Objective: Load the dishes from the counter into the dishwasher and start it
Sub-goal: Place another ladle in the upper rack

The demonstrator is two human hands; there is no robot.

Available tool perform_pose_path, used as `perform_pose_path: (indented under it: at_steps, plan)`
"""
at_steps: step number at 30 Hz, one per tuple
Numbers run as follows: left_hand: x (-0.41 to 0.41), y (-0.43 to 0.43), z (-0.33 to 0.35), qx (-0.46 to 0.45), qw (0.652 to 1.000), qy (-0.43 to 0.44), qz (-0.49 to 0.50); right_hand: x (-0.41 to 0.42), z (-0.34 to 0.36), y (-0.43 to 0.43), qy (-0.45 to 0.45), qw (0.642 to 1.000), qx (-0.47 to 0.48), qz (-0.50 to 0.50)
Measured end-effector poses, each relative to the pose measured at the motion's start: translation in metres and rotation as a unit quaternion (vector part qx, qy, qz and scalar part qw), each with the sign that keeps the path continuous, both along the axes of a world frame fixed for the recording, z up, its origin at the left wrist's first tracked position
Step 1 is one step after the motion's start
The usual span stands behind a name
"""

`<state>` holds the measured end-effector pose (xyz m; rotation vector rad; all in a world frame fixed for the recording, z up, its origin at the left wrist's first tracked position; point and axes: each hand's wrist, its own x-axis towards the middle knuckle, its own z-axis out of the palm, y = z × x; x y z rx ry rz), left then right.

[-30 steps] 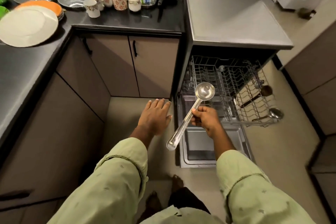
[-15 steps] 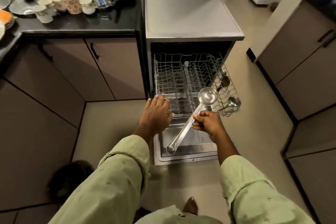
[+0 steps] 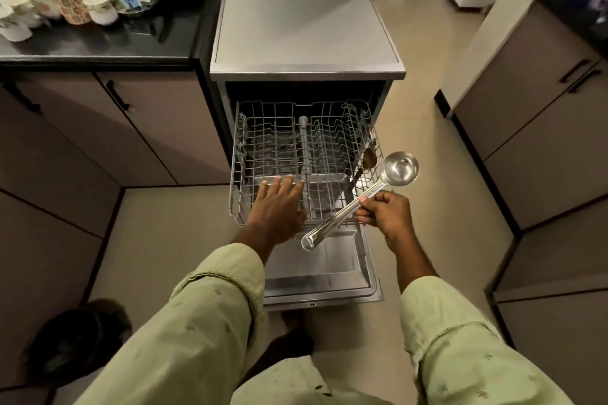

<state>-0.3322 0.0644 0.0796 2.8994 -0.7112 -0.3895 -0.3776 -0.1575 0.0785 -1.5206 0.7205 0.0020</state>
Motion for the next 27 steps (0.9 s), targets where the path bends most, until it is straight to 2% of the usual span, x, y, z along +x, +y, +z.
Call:
perform_pose_path:
  at_steps: [16, 22, 27]
  plan:
    - [0.177, -0.099, -0.054, 0.045, 0.993, 0.102, -0.044, 0.132, -0.024, -0.094, 0.032, 0.995, -0.028, -0.086]
    - [0.227, -0.124, -0.086, 0.081, 0.985, 0.141, -0.06, 0.188, -0.04, -0.124, 0.003, 0.991, -0.035, -0.129]
    - [0.264, -0.138, -0.127, 0.108, 0.977, 0.168, -0.067, 0.238, -0.06, -0.156, -0.03, 0.985, -0.079, -0.153]
